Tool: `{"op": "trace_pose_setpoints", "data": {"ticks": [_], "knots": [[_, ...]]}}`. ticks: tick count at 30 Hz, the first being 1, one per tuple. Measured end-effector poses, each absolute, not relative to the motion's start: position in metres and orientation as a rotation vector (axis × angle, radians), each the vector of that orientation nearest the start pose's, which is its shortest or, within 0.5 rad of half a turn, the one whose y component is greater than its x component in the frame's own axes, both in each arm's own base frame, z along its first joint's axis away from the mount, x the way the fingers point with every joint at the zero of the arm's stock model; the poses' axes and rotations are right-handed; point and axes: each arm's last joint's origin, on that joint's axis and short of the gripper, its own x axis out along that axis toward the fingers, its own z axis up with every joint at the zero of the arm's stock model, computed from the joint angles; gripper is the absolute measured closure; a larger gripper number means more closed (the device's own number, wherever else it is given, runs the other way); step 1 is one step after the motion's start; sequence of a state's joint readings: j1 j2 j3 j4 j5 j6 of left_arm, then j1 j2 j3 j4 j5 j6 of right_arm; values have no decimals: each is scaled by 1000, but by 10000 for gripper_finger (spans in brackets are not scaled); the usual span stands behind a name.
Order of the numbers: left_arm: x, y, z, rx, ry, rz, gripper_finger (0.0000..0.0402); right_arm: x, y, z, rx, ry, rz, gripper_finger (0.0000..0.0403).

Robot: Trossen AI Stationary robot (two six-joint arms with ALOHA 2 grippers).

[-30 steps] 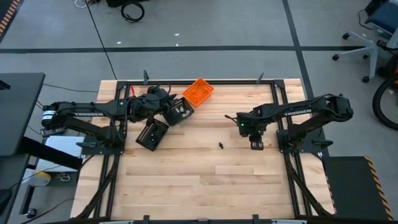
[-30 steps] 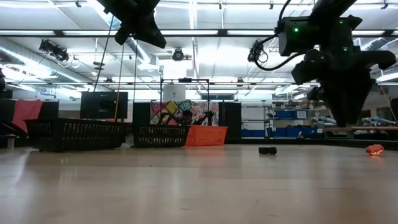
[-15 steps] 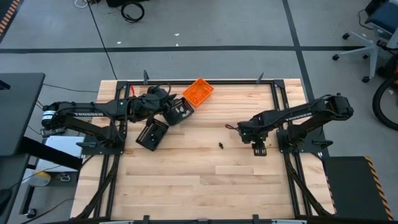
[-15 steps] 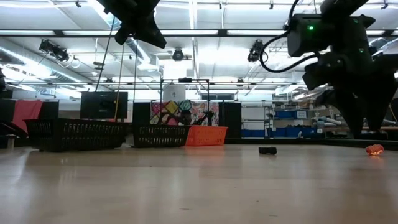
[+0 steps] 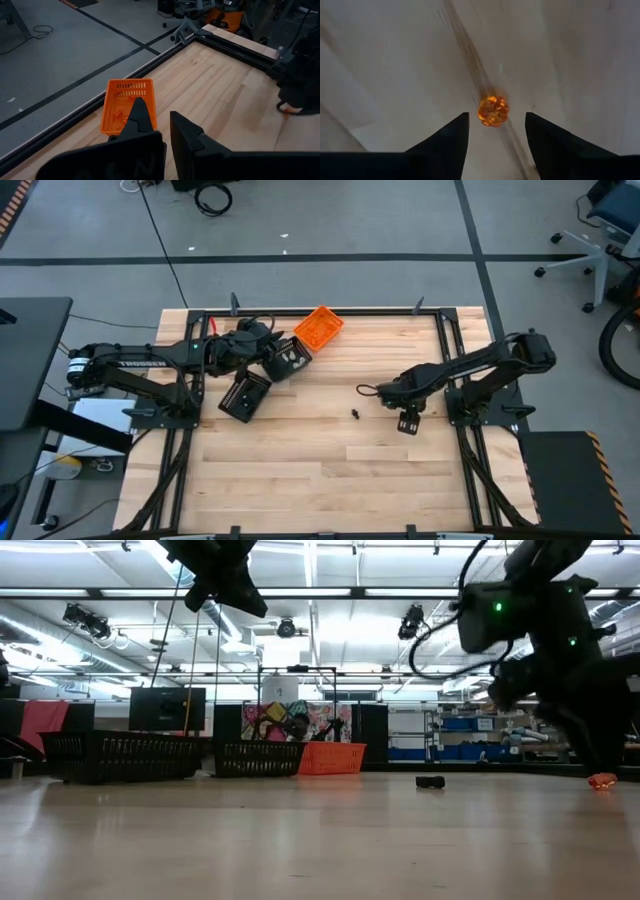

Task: Sort Halloween decoration
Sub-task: Put the orange pumpkin toy into the orange bin

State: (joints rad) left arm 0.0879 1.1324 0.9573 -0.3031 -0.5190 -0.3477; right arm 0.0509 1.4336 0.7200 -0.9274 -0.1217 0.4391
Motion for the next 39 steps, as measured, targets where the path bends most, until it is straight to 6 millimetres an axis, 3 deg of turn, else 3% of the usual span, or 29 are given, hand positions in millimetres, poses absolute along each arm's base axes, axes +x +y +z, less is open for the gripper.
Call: {"op": "trace_pose_setpoints", "data": {"ticks": [6, 14, 30, 33, 39], "knots": [[240, 36, 316, -227, 365, 669, 402, 208, 14, 133, 386, 1728, -276, 192], [240, 36, 316, -227, 365, 669, 402, 211, 13, 128, 361, 1738, -269, 193], [240, 36, 316, -227, 365, 669, 402, 213, 13, 128, 281, 1700, -185, 319], [240, 36, 316, -227, 365, 669, 402, 212, 13, 135, 221, 1649, -153, 321], [240, 36, 316, -227, 365, 669, 402, 223, 9, 160, 97, 1364, -109, 322]]}}
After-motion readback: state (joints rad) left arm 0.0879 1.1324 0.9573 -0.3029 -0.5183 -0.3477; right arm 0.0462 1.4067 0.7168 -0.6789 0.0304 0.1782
